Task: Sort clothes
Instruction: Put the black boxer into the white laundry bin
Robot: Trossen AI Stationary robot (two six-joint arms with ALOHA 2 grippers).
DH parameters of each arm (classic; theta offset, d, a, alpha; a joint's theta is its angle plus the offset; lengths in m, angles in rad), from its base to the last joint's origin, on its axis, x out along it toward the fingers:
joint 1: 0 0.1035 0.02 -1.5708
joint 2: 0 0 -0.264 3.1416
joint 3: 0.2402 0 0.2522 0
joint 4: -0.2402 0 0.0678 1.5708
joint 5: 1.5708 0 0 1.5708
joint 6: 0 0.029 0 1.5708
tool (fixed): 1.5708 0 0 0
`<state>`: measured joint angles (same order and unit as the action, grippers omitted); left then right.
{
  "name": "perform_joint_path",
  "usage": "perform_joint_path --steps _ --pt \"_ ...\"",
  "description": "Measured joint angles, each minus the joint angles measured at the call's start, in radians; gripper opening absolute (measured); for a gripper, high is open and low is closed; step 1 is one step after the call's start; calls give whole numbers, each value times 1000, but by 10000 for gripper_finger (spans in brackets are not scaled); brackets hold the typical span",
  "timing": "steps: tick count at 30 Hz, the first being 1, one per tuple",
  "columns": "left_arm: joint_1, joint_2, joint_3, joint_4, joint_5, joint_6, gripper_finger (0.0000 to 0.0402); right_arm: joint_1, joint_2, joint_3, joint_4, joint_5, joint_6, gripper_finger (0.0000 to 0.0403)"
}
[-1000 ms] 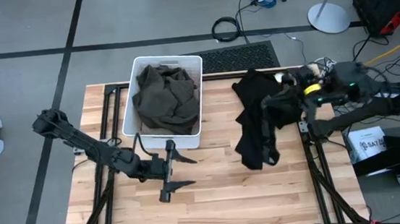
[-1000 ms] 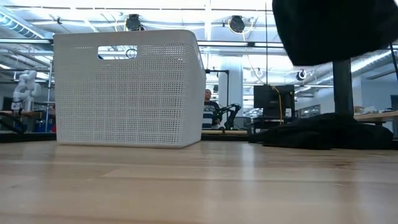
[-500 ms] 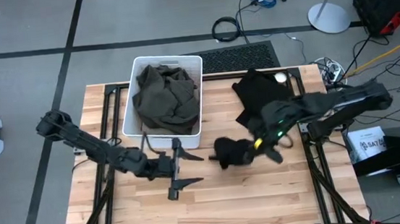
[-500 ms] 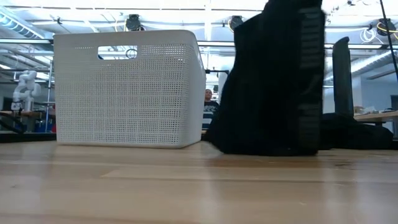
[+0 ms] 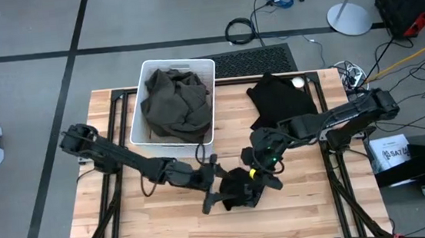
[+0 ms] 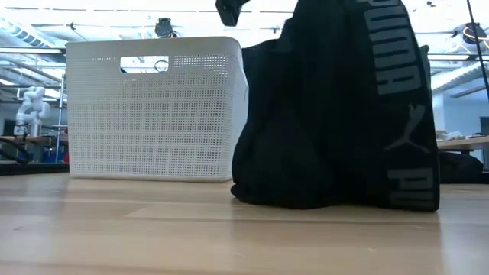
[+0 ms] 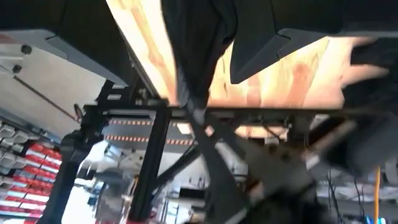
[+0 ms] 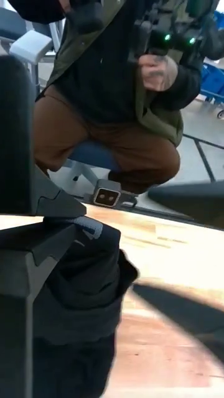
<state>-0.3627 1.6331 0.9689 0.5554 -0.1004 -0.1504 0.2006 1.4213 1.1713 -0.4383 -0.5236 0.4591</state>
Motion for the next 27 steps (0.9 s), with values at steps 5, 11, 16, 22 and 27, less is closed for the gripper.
perform_joint_path --steps 5,11,16,22,27 --pt "17 27 2 22 8 -18 281 19 7 0 36 2 0 0" --pt "48 27 2 52 59 -30 281 38 9 0 54 54 -4 0" --pt "66 48 3 88 165 -80 281 37 9 0 77 78 -9 0" --pt "67 85 22 119 231 -84 281 37 9 0 92 123 -11 0" --pt "67 94 38 107 233 -84 281 37 9 0 92 132 -6 0"
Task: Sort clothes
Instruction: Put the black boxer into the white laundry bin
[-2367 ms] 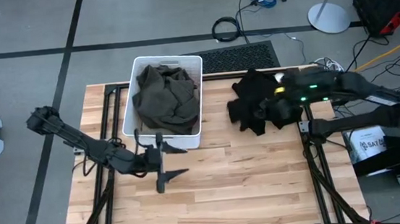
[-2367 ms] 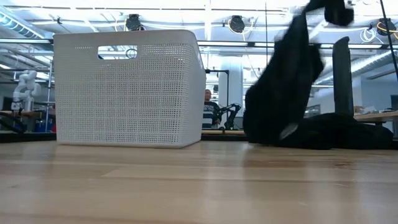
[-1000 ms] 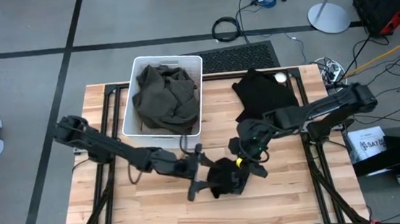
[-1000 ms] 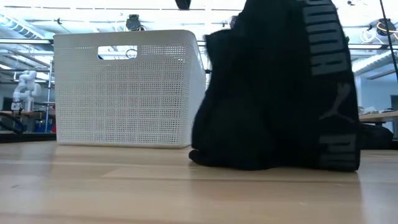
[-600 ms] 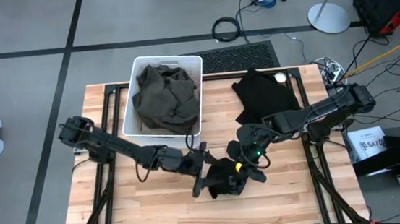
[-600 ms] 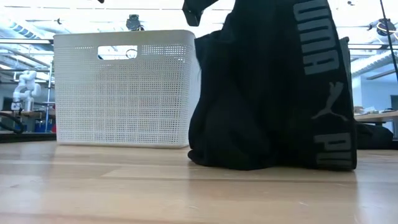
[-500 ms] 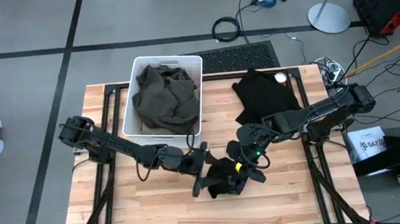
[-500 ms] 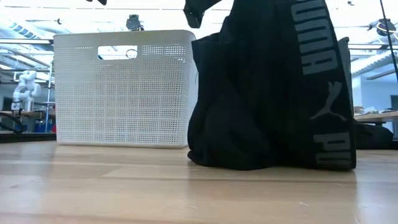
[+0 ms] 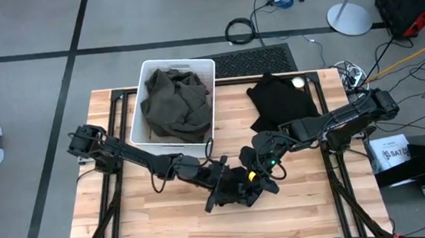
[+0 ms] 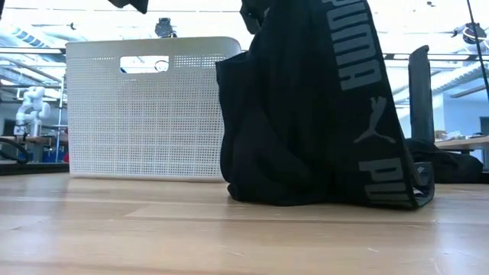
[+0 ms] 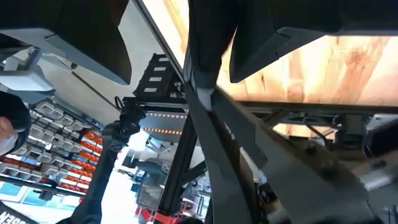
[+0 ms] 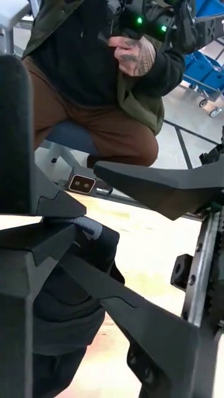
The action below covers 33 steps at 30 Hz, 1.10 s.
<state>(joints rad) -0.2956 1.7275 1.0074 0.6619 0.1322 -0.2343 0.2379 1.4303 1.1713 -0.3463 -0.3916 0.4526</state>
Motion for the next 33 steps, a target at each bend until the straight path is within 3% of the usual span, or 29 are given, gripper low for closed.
perform_joint_path --steps 22,28,33 --pt "1 5 17 -75 -5 35 269 0 0 0 31 -2 -16 0" --pt "1 5 17 -66 -32 103 179 4 0 0 37 -5 -16 0" --pt "2 5 26 -69 -9 144 43 6 0 0 45 -8 -19 0"
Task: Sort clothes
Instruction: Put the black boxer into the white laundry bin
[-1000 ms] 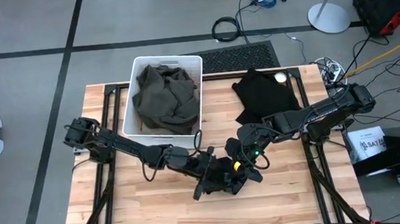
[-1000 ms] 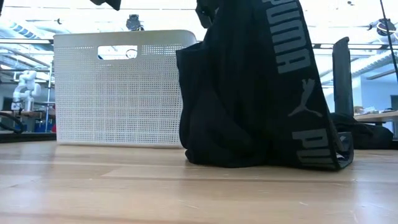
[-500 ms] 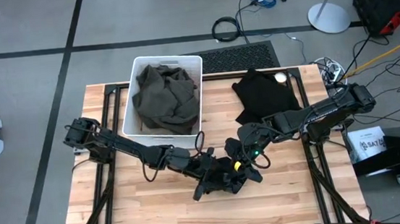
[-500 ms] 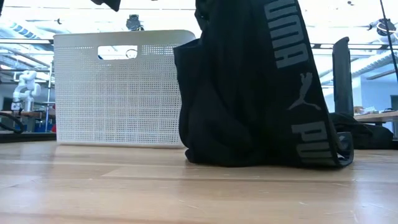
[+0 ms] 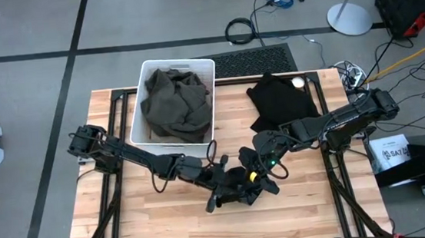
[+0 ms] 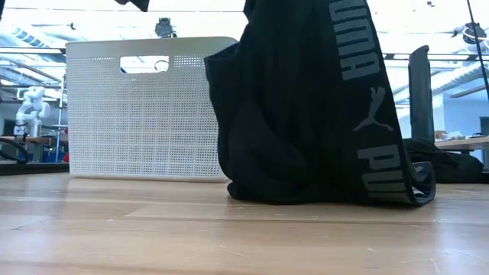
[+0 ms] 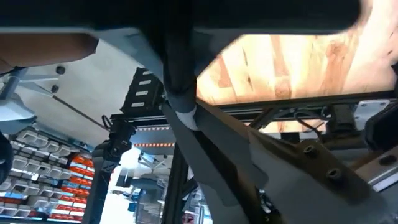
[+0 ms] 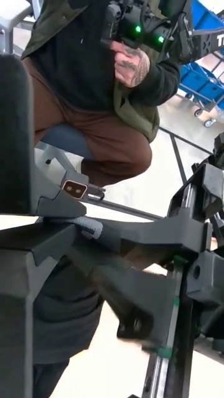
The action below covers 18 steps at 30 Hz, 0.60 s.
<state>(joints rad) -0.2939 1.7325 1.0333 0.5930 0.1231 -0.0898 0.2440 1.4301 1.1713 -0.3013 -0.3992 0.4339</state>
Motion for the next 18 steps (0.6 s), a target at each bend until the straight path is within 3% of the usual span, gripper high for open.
perform_joint_path --steps 2,8,18 --pt "-1 0 4 0 1 -1 16 0 -1 0 2 -9 3 0" --pt "-1 0 6 -1 6 -1 8 0 -1 0 4 -21 38 19" --pt "-1 0 7 -1 7 -2 8 -62 -48 0 -98 -81 82 165"
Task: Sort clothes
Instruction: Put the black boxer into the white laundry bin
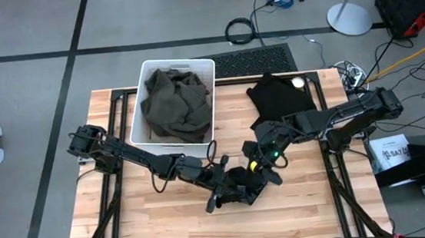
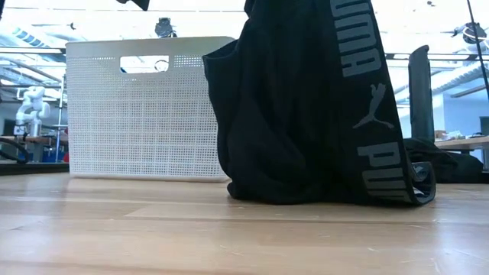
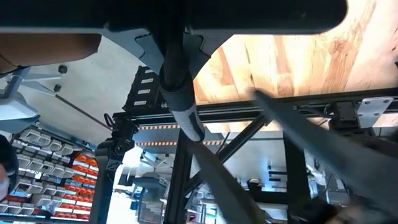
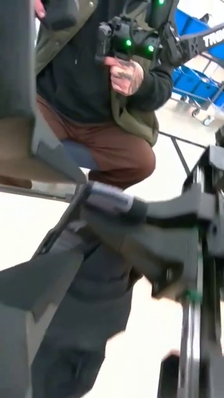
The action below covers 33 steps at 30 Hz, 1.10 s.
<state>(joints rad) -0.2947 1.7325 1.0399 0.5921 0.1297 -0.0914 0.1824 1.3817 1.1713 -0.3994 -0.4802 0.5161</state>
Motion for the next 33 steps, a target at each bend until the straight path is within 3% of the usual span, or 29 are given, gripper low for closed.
perform_joint_path --steps 7,12,15,19,23,33 --pt "0 -7 0 -30 -34 20 7 -59 -111 0 -205 32 -12 231" --pt "1 -53 1 -116 -61 26 7 70 -133 -36 -432 273 51 237" --pt "-4 -66 2 -151 -61 28 7 155 -123 -138 -354 421 171 237" --pt "-9 -73 2 -164 -62 29 7 206 -88 -305 -194 605 466 237" --pt "-9 -73 2 -170 -63 29 7 239 -41 -412 -62 633 635 232" --pt "-9 -73 2 -186 -63 29 7 255 81 -437 94 630 668 227"
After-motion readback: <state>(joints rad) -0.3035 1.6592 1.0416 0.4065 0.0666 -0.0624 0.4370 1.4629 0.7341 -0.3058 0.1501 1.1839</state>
